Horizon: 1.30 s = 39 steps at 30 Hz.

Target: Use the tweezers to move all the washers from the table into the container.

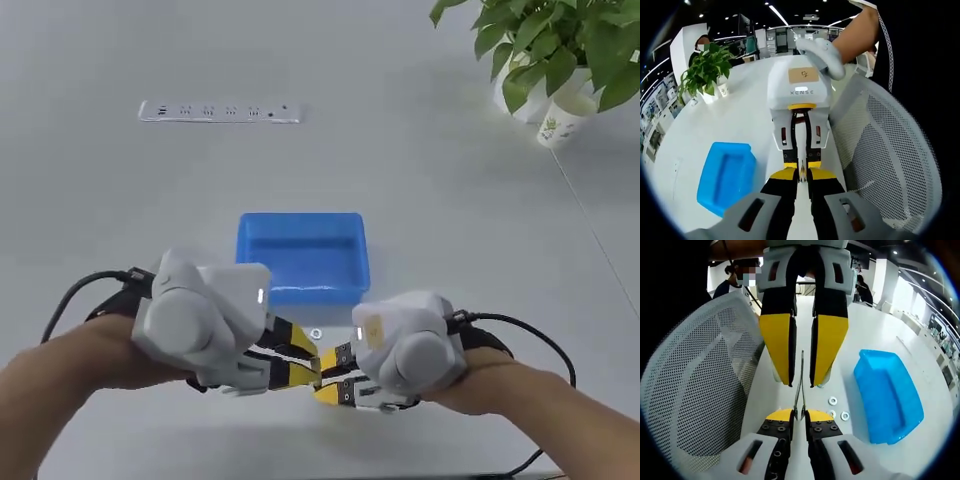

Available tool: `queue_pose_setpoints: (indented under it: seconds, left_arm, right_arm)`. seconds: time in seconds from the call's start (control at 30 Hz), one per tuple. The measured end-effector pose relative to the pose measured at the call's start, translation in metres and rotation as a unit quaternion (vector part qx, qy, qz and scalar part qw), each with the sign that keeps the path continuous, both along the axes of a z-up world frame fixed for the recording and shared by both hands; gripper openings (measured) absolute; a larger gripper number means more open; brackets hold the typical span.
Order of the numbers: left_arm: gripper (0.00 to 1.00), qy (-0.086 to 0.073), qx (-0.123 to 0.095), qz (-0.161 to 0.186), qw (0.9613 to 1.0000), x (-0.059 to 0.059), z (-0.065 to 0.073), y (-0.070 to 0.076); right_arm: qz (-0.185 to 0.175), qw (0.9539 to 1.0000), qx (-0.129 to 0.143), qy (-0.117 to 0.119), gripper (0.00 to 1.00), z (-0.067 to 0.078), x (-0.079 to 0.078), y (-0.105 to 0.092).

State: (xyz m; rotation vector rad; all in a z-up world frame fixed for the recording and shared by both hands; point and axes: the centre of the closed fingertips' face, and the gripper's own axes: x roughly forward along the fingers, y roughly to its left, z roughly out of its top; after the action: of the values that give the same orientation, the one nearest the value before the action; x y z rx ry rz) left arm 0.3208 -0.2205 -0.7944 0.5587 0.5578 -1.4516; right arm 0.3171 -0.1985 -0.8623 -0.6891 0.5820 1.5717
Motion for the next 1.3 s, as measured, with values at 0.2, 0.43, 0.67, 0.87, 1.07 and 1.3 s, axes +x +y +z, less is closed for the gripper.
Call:
queue_pose_setpoints:
  seconds: [0.2, 0.43, 0.67, 0.87, 1.07, 1.3]
  left_arm:
    - [0.09, 0.006, -0.013, 0.004, 0.9999, -0.001, -0.001, -0.003]
    - [0.08, 0.012, -0.019, 0.011, 0.9997, 0.001, -0.007, -0.004]
    - [0.07, 0.01, -0.031, 0.003, 0.9995, -0.001, -0.006, -0.007]
    - [0.07, 0.013, -0.027, -0.001, 0.9996, -0.001, -0.005, -0.006]
    - [0.07, 0.005, -0.022, -0.008, 0.9997, 0.0, -0.003, -0.003]
    - [0.07, -0.011, -0.017, -0.025, 0.9995, 0.005, -0.001, -0.005]
  right_arm:
    - [-0.002, 1.0, 0.002, 0.001, 0.11, 0.0, 0.0, 0.001]
    - [-0.006, 1.0, 0.006, 0.004, 0.11, 0.0, 0.0, 0.002]
    - [-0.007, 0.9999, 0.007, 0.007, 0.11, 0.0, -0.001, 0.0]
    - [-0.007, 0.9999, 0.009, 0.009, 0.11, 0.001, -0.002, 0.0]
    - [-0.008, 0.9999, 0.011, 0.002, 0.11, 0.003, 0.001, 0.001]
    - [-0.017, 0.9998, 0.014, -0.005, 0.11, 0.005, 0.008, -0.001]
